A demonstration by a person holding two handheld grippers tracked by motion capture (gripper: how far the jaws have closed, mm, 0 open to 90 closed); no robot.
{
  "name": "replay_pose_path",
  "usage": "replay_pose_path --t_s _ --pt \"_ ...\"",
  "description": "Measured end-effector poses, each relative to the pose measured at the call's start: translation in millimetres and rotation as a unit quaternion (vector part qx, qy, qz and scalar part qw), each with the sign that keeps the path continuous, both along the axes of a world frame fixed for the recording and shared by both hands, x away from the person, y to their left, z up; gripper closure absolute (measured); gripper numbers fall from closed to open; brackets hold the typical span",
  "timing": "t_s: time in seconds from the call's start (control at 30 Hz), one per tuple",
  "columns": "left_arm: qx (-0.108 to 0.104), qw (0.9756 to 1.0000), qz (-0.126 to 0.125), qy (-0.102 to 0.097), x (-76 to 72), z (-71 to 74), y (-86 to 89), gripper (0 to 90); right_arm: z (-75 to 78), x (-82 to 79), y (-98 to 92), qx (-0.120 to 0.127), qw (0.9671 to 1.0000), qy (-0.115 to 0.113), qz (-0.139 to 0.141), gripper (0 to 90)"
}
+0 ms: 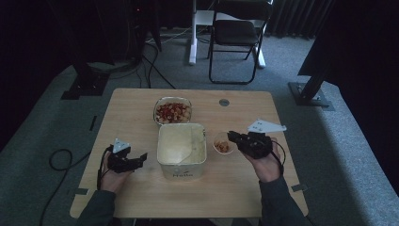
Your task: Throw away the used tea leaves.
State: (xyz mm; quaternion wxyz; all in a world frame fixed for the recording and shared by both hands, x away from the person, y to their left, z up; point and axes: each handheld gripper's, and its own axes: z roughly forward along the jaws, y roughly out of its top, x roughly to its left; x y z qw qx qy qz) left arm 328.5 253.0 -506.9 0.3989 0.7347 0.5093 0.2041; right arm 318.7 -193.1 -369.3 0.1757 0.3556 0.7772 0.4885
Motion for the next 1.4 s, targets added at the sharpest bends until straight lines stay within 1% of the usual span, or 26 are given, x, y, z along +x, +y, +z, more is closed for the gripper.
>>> replay_pose_path --t_s 0.03,0.07,0.1,0.13,0.17,0.2,0.23,0.27,0.4,0.43,0.47,0.53,0.6,0.63,0.67,0.7,0.73,0.83,0.9,1.03,1.07,1.13,1.2,1.3,1.37,1.4 --pt "-0.009 0.9999 -0.004 -0.01 -2.3 6.3 0.0 20.3 0.0 0.0 0.0 0.0 1.0 0.0 0.0 85.1" --pt "-0.013 0.9995 -0.013 -0.025 -5.9 16.5 0.2 20.3 5.3 -0.1 1.7 0.001 1.0 -0.003 0.002 85.1" --pt "-0.014 0.9992 -0.022 -0.031 -8.3 24.8 0.8 20.4 19.4 1.6 7.4 0.005 0.9999 -0.01 0.011 85.1" --pt "-0.016 0.9988 -0.025 -0.038 -10.2 31.0 1.0 20.5 23.5 2.2 10.1 0.005 0.9998 -0.012 0.013 85.1" --pt "-0.02 0.9981 -0.03 -0.049 -13.2 39.5 1.6 20.5 23.5 2.2 10.1 0.005 0.9998 -0.012 0.013 85.1" --pt "-0.03 0.9968 -0.038 -0.064 -17.3 50.5 2.3 20.7 28.8 3.2 13.8 0.003 0.9997 -0.016 0.016 85.1" --pt "-0.036 0.9957 -0.045 -0.072 -19.7 57.2 2.5 20.7 35.0 4.4 18.7 0.001 0.9997 -0.018 0.019 85.1" --pt "-0.041 0.9939 -0.056 -0.086 -23.2 68.1 1.7 20.8 38.6 5.1 21.7 0.0 0.9996 -0.02 0.022 85.2" --pt "-0.037 0.9872 -0.081 -0.132 -31.1 98.3 -8.1 20.8 63.5 9.8 45.0 0.003 0.9986 -0.034 0.041 85.2" --pt "-0.035 0.9861 -0.084 -0.139 -31.6 102.5 -10.5 20.8 63.5 9.8 45.0 0.003 0.9986 -0.034 0.041 85.2" --pt "-0.035 0.9841 -0.089 -0.15 -31.9 108.1 -15.0 21.3 66.5 11.0 48.8 0.004 0.9984 -0.035 0.045 85.2" --pt "-0.036 0.9808 -0.103 -0.162 -31.5 113.8 -22.7 21.4 73.7 15.5 61.6 0.01 0.9975 -0.035 0.06 85.2" --pt "-0.035 0.9776 -0.117 -0.172 -31.2 116.4 -31.0 21.4 78.5 19.7 74.2 0.012 0.9969 -0.032 0.071 85.2" --pt "-0.034 0.9765 -0.123 -0.174 -30.9 116.9 -34.6 21.4 80.5 21.5 80.5 0.01 0.9965 -0.032 0.076 85.2" --pt "-0.034 0.9765 -0.123 -0.174 -30.9 116.9 -34.6 21.2 80.5 21.5 80.5 0.01 0.9965 -0.032 0.076 85.2" --pt "-0.032 0.9735 -0.14 -0.178 -30.2 115.9 -40.9 21.2 82.1 23.0 86.8 0.01 0.9963 -0.03 0.08 85.2" --pt "-0.029 0.9732 -0.142 -0.179 -29.8 114.8 -43.2 20.1 84.3 26.8 99.7 0.012 0.9956 -0.026 0.089 85.2" --pt "-0.027 0.9728 -0.145 -0.178 -28.2 111.4 -47.3 20.1 84.7 33.1 116.4 0.014 0.995 -0.017 0.097 85.2" --pt "-0.026 0.9726 -0.145 -0.18 -28.4 110.7 -49.2 20.2 84.1 37.1 126.1 0.015 0.9943 -0.009 0.105 85.2" --pt "-0.024 0.97 -0.153 -0.188 -28.8 110.7 -53.7 20.2 81.4 42.4 144.5 0.014 0.9928 0.003 0.119 85.2" --pt "-0.024 0.97 -0.153 -0.188 -28.8 110.7 -53.7 20.2 81.4 42.4 144.5 0.014 0.9928 0.003 0.119 85.2" --pt "-0.023 0.9694 -0.155 -0.189 -26.7 110.6 -58.0 20.2 78.9 45.6 154.6 0.019 0.9911 0.015 0.131 85.2" --pt "-0.018 0.9691 -0.154 -0.191 -23.7 110.3 -61.0 20.2 77.2 46.6 160.4 0.019 0.9901 0.023 0.137 85.2" --pt "-0.011 0.9696 -0.15 -0.193 -16.6 107.5 -64.1 21.2 74.4 47.2 167.9 0.017 0.9885 0.032 0.147 85.2" --pt "-0.012 0.9704 -0.149 -0.19 -11.8 105.2 -65.1 23.4 72.3 48.6 171.4 0.013 0.988 0.037 0.149 85.2" --pt "-0.009 0.9703 -0.149 -0.191 -10.0 104.0 -65.9 26.3 69.5 51.4 174.8 0.007 0.9878 0.043 0.15 85.2"
